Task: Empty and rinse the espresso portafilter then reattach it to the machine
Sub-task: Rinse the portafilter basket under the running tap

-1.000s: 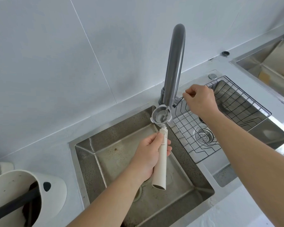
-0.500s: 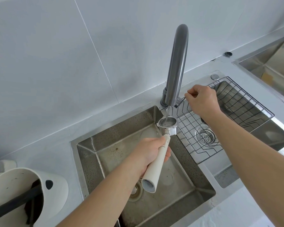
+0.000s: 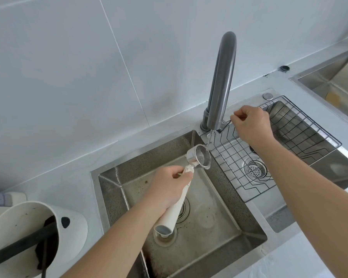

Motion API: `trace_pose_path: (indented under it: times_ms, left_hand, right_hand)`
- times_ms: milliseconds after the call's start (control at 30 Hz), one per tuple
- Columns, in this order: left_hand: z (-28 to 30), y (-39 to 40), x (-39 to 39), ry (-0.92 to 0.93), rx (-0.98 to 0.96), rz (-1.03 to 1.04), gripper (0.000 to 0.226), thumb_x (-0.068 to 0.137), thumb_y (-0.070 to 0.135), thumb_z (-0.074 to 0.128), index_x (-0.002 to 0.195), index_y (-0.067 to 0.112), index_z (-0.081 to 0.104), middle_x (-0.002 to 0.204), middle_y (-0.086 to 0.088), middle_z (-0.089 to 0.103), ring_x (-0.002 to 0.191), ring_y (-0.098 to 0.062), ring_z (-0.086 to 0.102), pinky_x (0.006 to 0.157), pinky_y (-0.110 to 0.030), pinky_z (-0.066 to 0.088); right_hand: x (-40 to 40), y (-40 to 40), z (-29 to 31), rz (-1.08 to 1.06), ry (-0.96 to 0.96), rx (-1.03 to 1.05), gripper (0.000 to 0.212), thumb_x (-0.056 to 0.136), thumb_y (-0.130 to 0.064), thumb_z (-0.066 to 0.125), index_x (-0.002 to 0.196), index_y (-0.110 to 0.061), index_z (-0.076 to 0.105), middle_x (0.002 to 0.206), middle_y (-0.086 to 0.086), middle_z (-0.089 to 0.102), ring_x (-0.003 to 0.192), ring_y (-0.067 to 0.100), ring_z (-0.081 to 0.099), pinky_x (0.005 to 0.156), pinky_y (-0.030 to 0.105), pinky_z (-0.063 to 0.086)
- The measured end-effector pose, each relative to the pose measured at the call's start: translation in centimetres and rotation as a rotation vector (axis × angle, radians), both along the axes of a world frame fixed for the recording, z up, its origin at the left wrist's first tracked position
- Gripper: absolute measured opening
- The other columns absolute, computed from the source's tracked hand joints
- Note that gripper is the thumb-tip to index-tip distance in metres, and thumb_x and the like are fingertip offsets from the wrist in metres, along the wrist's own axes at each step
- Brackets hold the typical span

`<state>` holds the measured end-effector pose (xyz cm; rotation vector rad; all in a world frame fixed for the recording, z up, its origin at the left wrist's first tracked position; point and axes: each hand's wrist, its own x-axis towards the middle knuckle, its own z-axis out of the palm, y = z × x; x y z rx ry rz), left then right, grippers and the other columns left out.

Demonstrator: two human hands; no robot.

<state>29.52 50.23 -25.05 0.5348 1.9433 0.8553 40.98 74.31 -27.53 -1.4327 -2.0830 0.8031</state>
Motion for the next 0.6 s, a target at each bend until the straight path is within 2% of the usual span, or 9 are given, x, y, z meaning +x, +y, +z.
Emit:
trace_pose_path:
  times_ms: [67,200,367,500,600]
  left_hand:
    - [-0.1,-0.1,-0.4,0.133,0.013,-0.041,0.013,0.087,0.036,0.063,0.09,0.028,0.073,0.081,-0.002,0.073,0.069,-0.027,0.068,0.062,-0.038,0.057]
    - [0.2,-0.2,-1.1,0.319,0.039,-0.093,0.015,0.088,0.034,0.063,0.099,0.03,0.071,0.079,0.009,0.071,0.065,-0.007,0.062,0.053,-0.021,0.045]
    - [0.7,-0.5,-1.9,0.504,0.094,-0.137,0.019,0.087,0.033,0.065,0.105,0.028,0.068,0.083,0.009,0.071,0.075,-0.012,0.065,0.07,-0.032,0.054]
    - [0.3,-0.6,-2.5,0.626,0.137,-0.165,0.019,0.085,0.033,0.066,0.103,0.028,0.067,0.08,0.01,0.068,0.073,-0.012,0.063,0.07,-0.035,0.053]
    - [-0.2,-0.9,-2.9,0.728,0.146,-0.229,0.025,0.088,0.036,0.063,0.111,0.027,0.062,0.084,0.006,0.062,0.074,-0.014,0.058,0.066,-0.035,0.051]
  right_hand:
    - [0.0,-0.1,0.0,-0.002,0.007,-0.001,0.015,0.091,-0.017,0.064,0.094,-0.005,0.073,0.081,0.006,0.069,0.065,0.021,0.061,0.067,0.029,0.053]
    - [0.0,-0.4,0.0,-0.023,0.031,-0.015,0.015,0.092,-0.017,0.063,0.096,-0.006,0.073,0.083,0.005,0.068,0.063,0.021,0.06,0.065,0.03,0.054]
    - [0.0,-0.5,-0.1,-0.05,0.066,-0.045,0.017,0.092,-0.019,0.063,0.098,-0.007,0.073,0.084,0.005,0.069,0.066,0.022,0.063,0.067,0.033,0.057]
    - [0.0,-0.6,-0.1,-0.059,0.08,-0.061,0.017,0.091,-0.018,0.063,0.098,-0.007,0.073,0.085,0.006,0.071,0.065,0.023,0.064,0.067,0.035,0.059]
    - [-0.1,-0.7,-0.2,-0.068,0.088,-0.07,0.017,0.091,-0.018,0.062,0.098,-0.007,0.073,0.084,0.005,0.07,0.065,0.021,0.063,0.067,0.033,0.058]
